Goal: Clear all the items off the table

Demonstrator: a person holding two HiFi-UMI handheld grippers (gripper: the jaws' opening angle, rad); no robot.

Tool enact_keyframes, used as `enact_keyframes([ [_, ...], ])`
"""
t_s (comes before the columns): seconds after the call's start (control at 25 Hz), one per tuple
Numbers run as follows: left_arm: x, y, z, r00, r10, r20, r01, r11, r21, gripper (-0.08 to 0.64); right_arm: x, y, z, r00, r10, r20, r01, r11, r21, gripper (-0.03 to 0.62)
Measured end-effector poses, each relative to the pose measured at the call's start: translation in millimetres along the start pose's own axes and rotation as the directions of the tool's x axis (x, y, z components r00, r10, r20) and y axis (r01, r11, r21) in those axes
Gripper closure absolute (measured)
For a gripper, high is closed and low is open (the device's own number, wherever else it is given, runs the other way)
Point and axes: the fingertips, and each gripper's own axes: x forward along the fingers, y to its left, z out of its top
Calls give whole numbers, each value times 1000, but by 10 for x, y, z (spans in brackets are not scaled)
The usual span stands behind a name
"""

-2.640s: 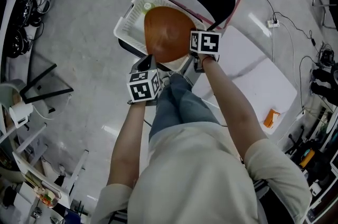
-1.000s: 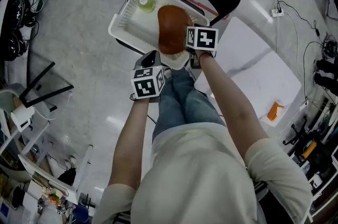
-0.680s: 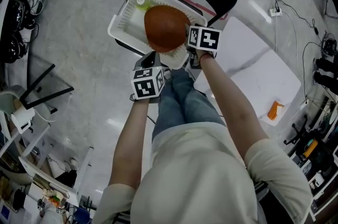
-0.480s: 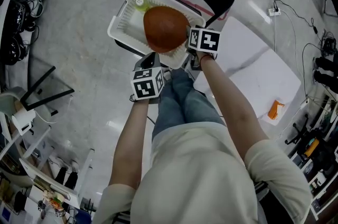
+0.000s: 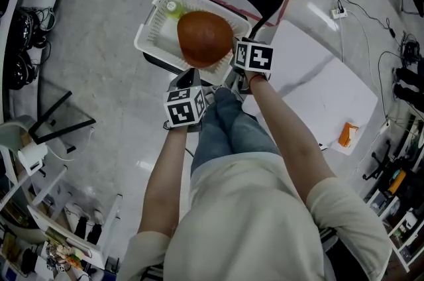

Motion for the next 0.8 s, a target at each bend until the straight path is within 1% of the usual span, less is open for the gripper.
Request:
enact_keyframes([
  [0.16, -65, -42, 15, 1000, -5, 11, 5, 1000, 8, 551, -93, 15, -34, 1000, -1, 8, 1, 1000, 1, 510],
  [0.36, -140, -87, 4, 1000, -7, 20, 7, 1000, 13, 551, -219, 35, -79, 1000, 2, 26, -2, 1000, 1, 594],
  [0.52, -194, -130, -15, 1000, -12, 29, 12, 1000, 16, 551, -318, 96, -116, 999, 26, 42, -24, 999, -38, 594],
  [0.8, -312, -185, -35, 999, -13, 40, 13, 1000, 23, 551, -563, 204, -163, 995, 38, 88, -28, 993, -115, 594],
])
